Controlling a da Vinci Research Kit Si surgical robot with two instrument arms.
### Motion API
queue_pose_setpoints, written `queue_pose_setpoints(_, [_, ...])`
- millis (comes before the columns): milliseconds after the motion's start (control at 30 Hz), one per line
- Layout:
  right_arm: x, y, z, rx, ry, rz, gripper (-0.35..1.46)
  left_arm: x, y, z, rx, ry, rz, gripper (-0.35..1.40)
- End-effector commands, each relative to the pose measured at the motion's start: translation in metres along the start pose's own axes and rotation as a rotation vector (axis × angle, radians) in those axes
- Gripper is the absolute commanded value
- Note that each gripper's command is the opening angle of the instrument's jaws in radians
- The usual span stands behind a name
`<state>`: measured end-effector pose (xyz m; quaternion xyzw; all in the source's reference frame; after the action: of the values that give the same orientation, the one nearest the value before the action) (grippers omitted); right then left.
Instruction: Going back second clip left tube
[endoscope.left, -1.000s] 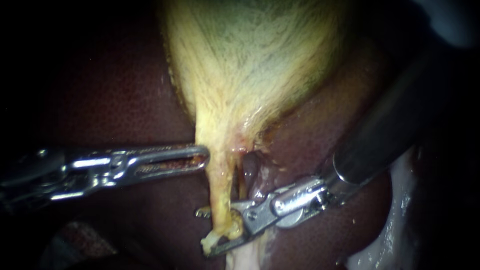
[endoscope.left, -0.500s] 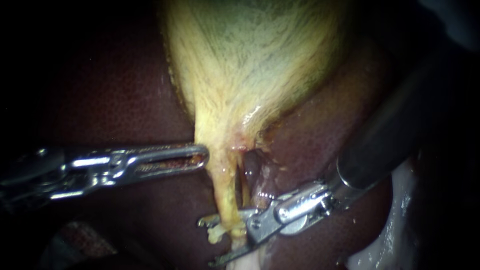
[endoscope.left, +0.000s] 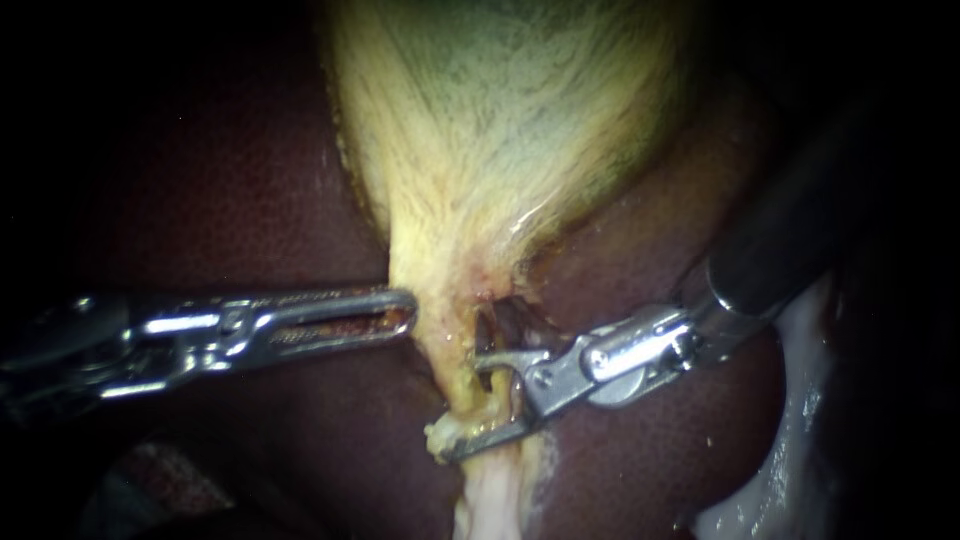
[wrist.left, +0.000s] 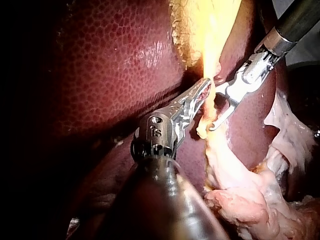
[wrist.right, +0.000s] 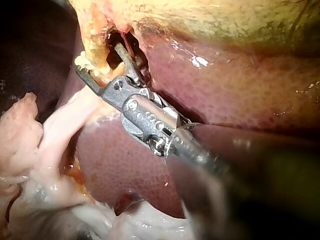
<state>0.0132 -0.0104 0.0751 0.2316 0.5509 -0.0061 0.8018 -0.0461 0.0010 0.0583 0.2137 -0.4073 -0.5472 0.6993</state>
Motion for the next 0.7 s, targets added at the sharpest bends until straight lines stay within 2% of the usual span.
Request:
queue_pose_setpoints(33, [0.0001,-0.0002,-0.0005,0.005,0.002,-0.001,0.60,0.0000,0.0000,-0.0001,0.001,0.000,0.000,-0.35])
queue_pose_setpoints(100, [0.0005,-0.0007,-0.0019,0.016,0.005,0.001,0.60,0.0000,0.0000,-0.0001,0.001,0.000,0.000,-0.35])
queue_pose_setpoints(267, [0.0018,-0.0017,-0.0063,-0.010,0.007,0.008,0.60,0.0000,0.0000,-0.0001,0.001,0.000,0.001,-0.35])
queue_pose_setpoints(533, [0.0047,-0.0010,-0.0138,-0.054,-0.002,-0.034,0.60,0.0000,0.0003,0.0000,0.001,0.000,0.001,-0.35])
queue_pose_setpoints(700, [0.0061,-0.0011,-0.0158,-0.072,-0.009,-0.054,0.60,0.0000,0.0004,0.0001,0.001,0.000,0.001,-0.35])
